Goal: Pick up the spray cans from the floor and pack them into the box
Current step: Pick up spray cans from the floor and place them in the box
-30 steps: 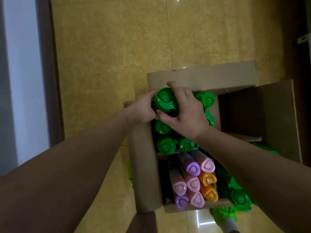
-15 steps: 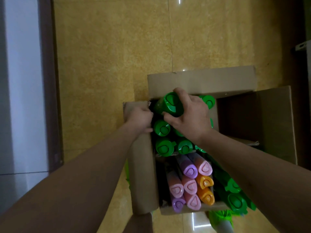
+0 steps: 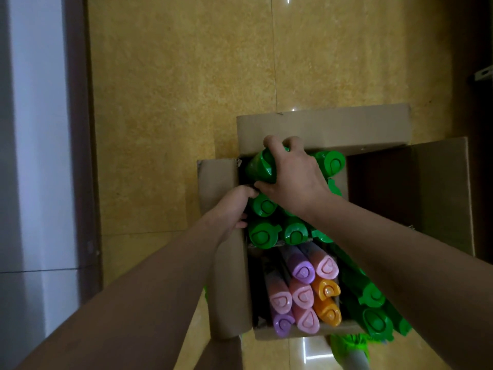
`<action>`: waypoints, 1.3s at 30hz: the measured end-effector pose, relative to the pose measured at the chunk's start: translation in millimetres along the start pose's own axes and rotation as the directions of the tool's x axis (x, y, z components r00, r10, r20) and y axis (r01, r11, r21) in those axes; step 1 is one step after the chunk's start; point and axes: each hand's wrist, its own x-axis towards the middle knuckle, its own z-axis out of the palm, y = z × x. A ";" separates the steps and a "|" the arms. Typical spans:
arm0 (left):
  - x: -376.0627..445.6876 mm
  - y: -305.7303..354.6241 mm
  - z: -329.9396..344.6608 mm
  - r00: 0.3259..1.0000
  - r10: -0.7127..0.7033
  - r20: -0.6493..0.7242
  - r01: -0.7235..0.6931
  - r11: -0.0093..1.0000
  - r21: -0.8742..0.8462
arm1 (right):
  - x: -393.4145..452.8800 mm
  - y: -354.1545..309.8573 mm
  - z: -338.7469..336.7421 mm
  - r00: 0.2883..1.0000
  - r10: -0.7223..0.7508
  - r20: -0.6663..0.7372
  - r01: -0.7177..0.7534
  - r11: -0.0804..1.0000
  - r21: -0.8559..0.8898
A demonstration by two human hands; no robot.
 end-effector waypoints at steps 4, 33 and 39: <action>-1.1 -12.7 1.7 0.975 0.181 0.127 -0.183 0.983 0.004 | 4.4 -2.0 -3.4 1.000 0.002 0.028 -0.001 1.000 -0.013; 8.0 -24.6 -7.2 0.947 0.310 -0.085 -0.242 0.861 0.447 | 28.0 -2.0 68.3 0.998 -0.015 0.063 0.035 0.940 -0.339; 6.4 -18.1 -6.6 0.953 0.297 -0.065 -0.236 0.858 0.457 | 30.0 1.1 72.3 0.997 -0.018 0.072 0.041 0.942 -0.333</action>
